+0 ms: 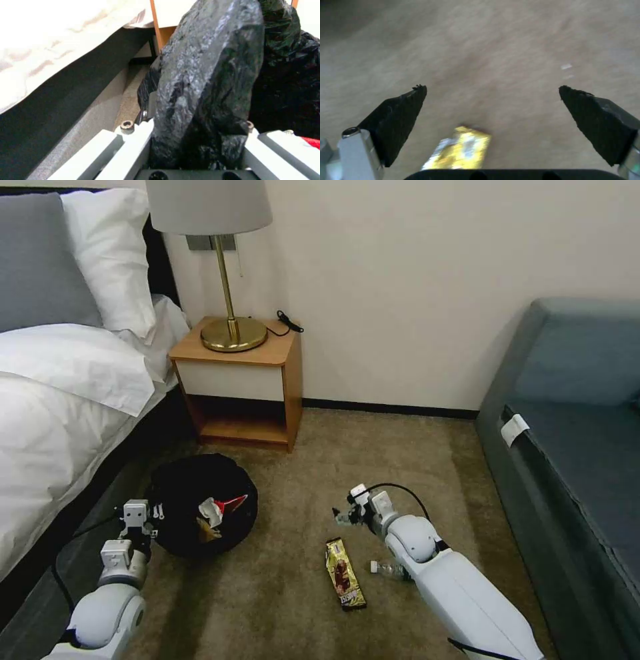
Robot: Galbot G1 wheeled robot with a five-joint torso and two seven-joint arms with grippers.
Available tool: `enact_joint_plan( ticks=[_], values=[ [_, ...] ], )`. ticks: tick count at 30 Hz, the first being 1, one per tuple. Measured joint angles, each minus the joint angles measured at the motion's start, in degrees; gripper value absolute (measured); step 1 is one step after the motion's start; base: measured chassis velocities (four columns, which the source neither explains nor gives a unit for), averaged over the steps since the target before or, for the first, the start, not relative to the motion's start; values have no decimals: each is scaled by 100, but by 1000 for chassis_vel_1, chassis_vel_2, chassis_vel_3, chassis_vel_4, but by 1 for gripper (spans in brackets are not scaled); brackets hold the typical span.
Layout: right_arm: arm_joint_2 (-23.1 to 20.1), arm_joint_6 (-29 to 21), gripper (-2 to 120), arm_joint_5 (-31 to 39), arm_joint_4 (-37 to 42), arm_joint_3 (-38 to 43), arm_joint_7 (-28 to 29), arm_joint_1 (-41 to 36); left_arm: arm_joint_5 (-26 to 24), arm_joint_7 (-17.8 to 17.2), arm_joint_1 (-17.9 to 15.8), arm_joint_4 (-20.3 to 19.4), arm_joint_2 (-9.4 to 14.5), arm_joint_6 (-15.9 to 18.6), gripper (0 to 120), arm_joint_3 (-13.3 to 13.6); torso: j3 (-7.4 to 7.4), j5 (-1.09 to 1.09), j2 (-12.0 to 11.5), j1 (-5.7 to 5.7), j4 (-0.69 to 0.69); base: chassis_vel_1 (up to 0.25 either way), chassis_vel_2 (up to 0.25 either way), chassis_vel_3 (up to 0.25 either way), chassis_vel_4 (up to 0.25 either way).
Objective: Pick up the trash bin, then pick up the garbage on the floor and place it into the trash bin.
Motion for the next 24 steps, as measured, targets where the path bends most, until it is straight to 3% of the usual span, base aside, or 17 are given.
enact_joint_plan(
  ticks=[12, 24],
  values=[
    [203, -211, 100, -430, -363, -356, -192, -234, -27, 1, 44, -61, 49, 104, 3, -86, 0, 0, 0, 0, 1, 0, 0, 0, 0],
    [427, 66, 100, -947, -989, -349, -222, -382, -55, -1, 63, 6, 61, 63, 3, -107, 0, -1, 0, 0, 0, 0, 0, 0, 0]
  ],
)
